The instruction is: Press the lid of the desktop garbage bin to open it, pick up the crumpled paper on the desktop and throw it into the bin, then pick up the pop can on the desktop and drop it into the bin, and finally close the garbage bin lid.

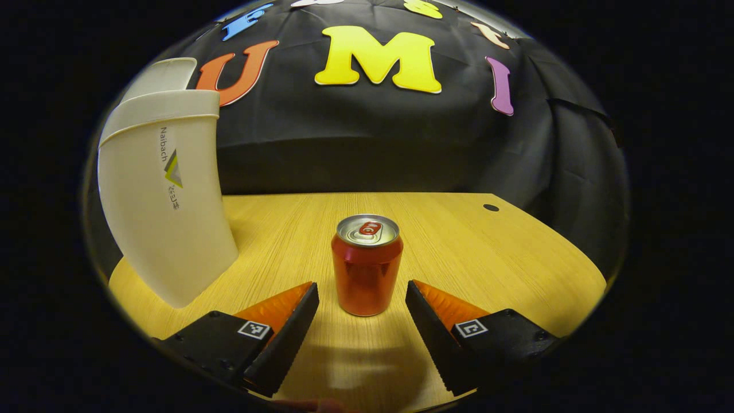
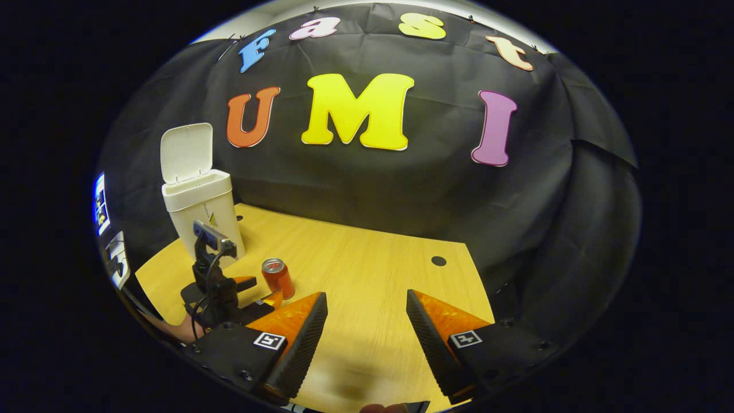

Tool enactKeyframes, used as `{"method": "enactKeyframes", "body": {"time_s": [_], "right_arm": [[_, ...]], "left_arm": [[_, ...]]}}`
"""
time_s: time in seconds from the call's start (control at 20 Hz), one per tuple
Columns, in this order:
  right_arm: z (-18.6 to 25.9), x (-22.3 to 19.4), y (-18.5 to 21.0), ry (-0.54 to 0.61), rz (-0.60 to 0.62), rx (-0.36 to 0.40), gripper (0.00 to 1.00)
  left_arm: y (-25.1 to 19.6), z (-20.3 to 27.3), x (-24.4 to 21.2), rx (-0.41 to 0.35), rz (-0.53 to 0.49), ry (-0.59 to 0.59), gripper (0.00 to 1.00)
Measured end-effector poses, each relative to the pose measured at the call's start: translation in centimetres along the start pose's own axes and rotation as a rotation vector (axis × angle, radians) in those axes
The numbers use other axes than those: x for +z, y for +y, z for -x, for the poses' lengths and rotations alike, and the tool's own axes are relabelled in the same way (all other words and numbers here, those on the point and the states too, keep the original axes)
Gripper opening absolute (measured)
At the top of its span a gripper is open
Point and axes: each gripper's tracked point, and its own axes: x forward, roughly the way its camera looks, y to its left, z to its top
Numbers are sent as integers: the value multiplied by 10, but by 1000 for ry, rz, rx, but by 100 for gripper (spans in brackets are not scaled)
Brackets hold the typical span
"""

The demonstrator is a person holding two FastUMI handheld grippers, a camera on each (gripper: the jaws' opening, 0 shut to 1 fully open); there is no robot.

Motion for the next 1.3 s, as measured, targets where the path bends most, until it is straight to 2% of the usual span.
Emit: {"method": "enactKeyframes", "body": {"time_s": [0.25,0.75,0.8,0.85,0.95,1.1,1.3], "right_arm": [[-9,-6,7,41,-70,13,87],[-24,2,11,50,-90,4,88],[-23,2,12,48,-92,1,88],[-23,3,12,46,-94,-1,88],[-21,4,12,41,-96,-7,88],[-18,7,13,20,-110,-12,88],[-14,13,18,-23,-144,-9,88]], "left_arm": [[1,-20,1,-3,14,18,100],[-2,-44,-3,-33,-20,69,99],[-4,-44,-2,-36,-21,71,96],[-5,-44,-1,-39,-27,72,87],[-2,-41,1,-44,-30,79,87],[-1,-26,30,-52,-36,26,86],[6,-2,100,-61,-61,-71,86]]}}
